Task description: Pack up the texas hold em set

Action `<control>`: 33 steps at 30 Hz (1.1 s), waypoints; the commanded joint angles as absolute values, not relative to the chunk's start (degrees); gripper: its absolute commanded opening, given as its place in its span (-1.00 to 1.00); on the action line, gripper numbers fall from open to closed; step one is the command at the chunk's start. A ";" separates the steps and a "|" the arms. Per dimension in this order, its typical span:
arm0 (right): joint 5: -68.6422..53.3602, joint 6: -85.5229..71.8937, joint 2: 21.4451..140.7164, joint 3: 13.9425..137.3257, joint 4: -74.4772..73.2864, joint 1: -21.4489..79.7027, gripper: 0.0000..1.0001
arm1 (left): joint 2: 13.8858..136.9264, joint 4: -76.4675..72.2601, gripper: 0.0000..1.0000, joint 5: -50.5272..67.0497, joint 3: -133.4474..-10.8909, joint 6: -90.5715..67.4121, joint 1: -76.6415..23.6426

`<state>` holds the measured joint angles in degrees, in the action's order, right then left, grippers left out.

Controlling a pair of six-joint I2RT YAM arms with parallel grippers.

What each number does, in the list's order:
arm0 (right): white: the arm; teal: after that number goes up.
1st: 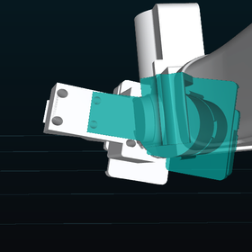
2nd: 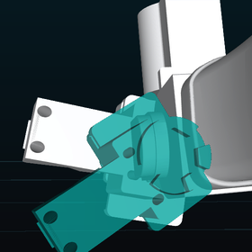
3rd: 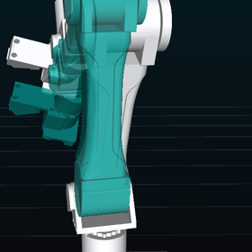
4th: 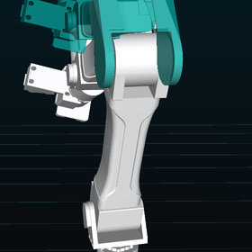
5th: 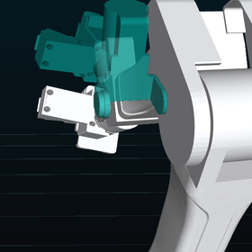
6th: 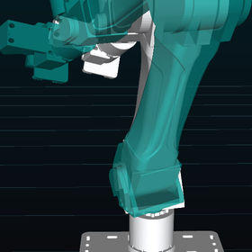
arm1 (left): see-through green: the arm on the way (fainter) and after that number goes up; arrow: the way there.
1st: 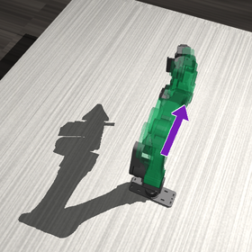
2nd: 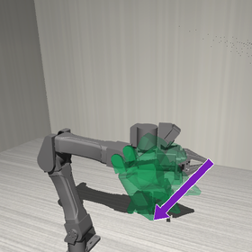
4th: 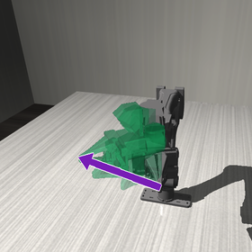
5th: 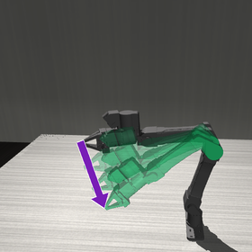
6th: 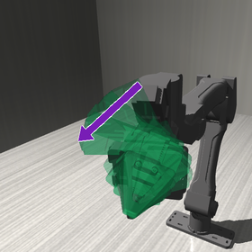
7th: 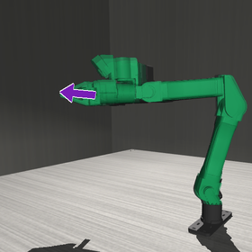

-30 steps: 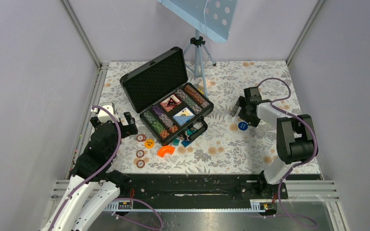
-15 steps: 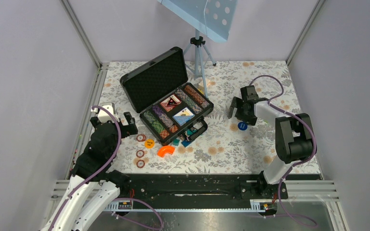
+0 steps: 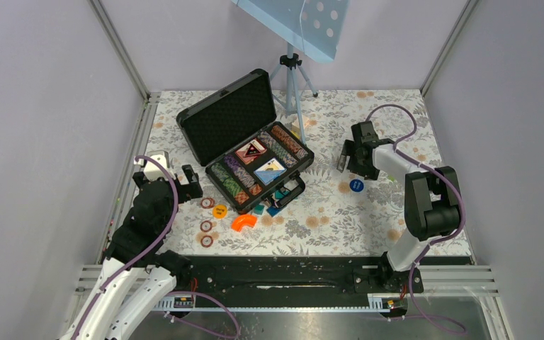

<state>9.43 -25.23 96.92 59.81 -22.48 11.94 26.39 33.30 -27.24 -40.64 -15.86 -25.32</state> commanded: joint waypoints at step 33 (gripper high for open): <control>11.88 -34.55 93.45 51.87 -13.70 11.07 0.98 | 28.29 30.50 0.98 -25.54 -40.08 -14.72 -25.11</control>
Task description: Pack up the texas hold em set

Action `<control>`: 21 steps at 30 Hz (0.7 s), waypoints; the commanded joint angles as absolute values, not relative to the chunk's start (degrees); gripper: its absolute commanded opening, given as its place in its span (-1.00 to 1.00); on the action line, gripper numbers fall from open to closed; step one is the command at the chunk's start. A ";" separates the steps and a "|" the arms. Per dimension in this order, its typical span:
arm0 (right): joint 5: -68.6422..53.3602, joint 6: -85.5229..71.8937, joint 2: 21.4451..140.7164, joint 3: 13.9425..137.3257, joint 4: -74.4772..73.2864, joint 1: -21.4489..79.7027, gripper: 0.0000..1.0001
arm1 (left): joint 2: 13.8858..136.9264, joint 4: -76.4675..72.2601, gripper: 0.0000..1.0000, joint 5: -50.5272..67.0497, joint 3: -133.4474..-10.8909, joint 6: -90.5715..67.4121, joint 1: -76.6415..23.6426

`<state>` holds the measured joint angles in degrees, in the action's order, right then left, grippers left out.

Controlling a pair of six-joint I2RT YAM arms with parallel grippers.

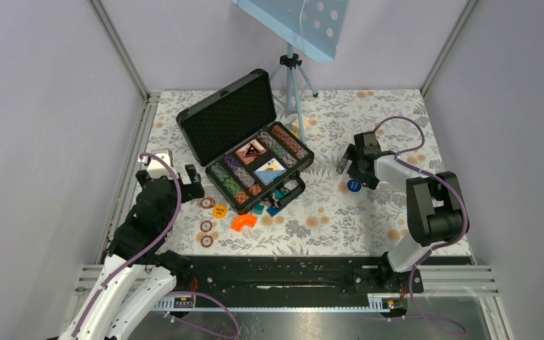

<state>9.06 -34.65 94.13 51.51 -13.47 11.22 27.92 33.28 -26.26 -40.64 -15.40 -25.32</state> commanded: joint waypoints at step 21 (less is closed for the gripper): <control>-1.47 -27.90 94.60 52.12 -7.73 11.73 0.99 | 28.33 30.48 0.98 -25.55 -40.08 -14.75 -25.08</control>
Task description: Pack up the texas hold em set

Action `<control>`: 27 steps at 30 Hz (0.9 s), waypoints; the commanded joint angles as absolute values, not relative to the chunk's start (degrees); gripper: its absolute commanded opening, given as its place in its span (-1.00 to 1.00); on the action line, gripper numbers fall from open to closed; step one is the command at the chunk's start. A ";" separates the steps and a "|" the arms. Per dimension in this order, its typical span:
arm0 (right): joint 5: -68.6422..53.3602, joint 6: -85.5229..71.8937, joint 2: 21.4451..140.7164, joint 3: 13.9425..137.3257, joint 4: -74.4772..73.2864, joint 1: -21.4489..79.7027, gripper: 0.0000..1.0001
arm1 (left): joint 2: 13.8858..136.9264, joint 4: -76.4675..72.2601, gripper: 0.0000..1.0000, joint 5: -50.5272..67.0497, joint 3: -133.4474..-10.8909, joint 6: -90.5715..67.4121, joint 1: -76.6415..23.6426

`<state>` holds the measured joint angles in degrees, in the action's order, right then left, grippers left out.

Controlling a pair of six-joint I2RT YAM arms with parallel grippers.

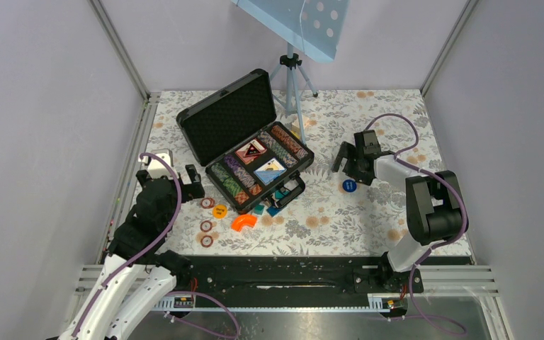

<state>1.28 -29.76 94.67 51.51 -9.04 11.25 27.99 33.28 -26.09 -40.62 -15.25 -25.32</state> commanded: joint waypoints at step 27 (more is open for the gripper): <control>3.79 -28.03 93.98 52.80 -14.76 13.61 0.99 | 28.17 30.47 0.98 -25.33 -40.09 -14.72 -25.13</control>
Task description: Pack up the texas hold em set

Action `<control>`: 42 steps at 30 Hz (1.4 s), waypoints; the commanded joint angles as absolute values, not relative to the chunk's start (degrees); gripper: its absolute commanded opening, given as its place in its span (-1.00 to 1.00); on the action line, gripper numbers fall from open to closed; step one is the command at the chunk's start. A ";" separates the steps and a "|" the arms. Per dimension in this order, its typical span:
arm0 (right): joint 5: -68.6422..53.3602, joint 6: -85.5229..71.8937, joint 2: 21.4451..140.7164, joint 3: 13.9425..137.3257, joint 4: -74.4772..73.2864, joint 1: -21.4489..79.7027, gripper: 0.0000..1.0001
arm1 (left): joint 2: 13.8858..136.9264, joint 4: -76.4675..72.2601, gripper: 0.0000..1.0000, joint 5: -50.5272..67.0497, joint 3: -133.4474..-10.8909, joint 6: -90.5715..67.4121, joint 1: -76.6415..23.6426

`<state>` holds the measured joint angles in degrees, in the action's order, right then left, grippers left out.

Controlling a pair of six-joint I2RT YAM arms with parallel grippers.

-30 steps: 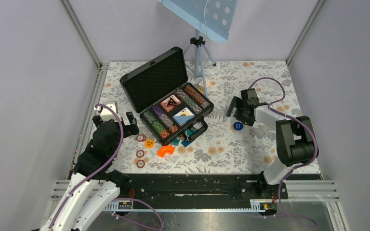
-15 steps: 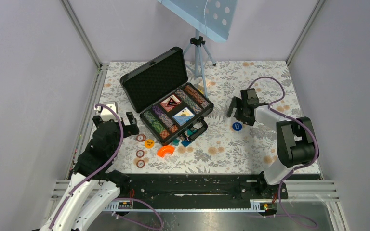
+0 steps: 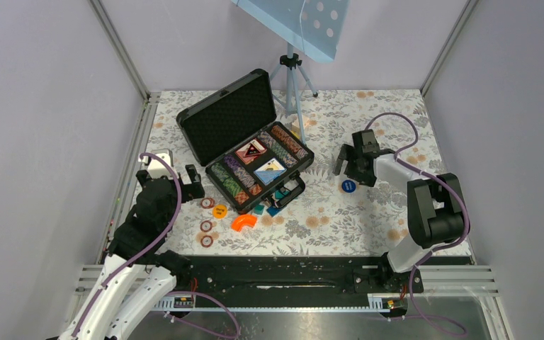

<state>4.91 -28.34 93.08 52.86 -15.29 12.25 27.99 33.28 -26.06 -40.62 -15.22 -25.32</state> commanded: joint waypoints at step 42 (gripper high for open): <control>1.26 -22.78 93.58 48.93 -8.47 21.69 0.99 | 27.99 30.55 0.98 -25.44 -40.03 -14.68 -25.12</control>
<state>2.83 -22.90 92.42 48.56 -8.75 20.10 27.97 33.28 -25.87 -40.62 -15.22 -25.32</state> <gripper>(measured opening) 0.993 0.989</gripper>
